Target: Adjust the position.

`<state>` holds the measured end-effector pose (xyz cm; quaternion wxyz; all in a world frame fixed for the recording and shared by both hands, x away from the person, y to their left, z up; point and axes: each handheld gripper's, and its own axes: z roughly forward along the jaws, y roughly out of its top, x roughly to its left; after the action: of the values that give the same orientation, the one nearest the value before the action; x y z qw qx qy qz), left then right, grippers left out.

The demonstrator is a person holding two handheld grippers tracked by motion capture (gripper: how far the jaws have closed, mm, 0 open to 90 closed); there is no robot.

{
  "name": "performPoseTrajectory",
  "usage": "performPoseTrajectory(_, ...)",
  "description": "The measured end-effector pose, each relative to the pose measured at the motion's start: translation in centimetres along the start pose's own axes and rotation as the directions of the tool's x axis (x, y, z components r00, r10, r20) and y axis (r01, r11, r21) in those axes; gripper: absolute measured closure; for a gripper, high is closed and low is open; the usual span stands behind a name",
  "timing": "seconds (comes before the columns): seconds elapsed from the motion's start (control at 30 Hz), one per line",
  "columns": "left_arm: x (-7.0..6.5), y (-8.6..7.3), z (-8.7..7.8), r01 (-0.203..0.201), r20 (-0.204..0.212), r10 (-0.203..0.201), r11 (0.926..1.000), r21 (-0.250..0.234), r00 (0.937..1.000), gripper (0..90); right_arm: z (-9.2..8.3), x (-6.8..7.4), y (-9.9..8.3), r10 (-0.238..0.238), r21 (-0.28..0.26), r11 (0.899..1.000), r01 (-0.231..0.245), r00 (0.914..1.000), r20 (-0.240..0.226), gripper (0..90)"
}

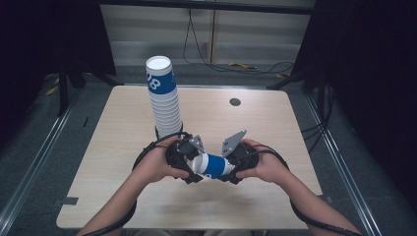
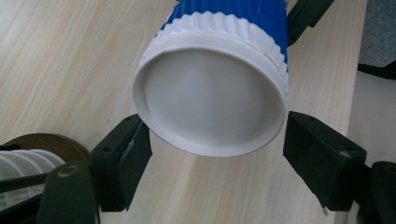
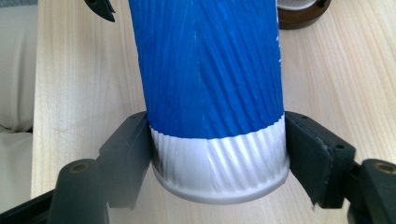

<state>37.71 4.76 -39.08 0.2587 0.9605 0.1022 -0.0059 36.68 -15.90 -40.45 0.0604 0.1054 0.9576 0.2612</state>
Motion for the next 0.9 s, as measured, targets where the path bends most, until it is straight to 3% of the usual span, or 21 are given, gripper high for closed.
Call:
performPoseTrajectory(0.7,0.04,0.21,0.69,0.003,-0.001,-0.003,0.9999,0.012,1.0000,25.9,0.67,0.37,0.53,-0.050,0.049,0.998,0.049,0.9987,0.006,26.2)
performPoseTrajectory(0.9,0.18,0.05,0.85,0.017,0.018,-0.017,0.9998,0.011,0.9997,28.5,0.97,0.40,0.59,-0.067,0.038,0.997,0.067,0.9978,-0.005,25.9)
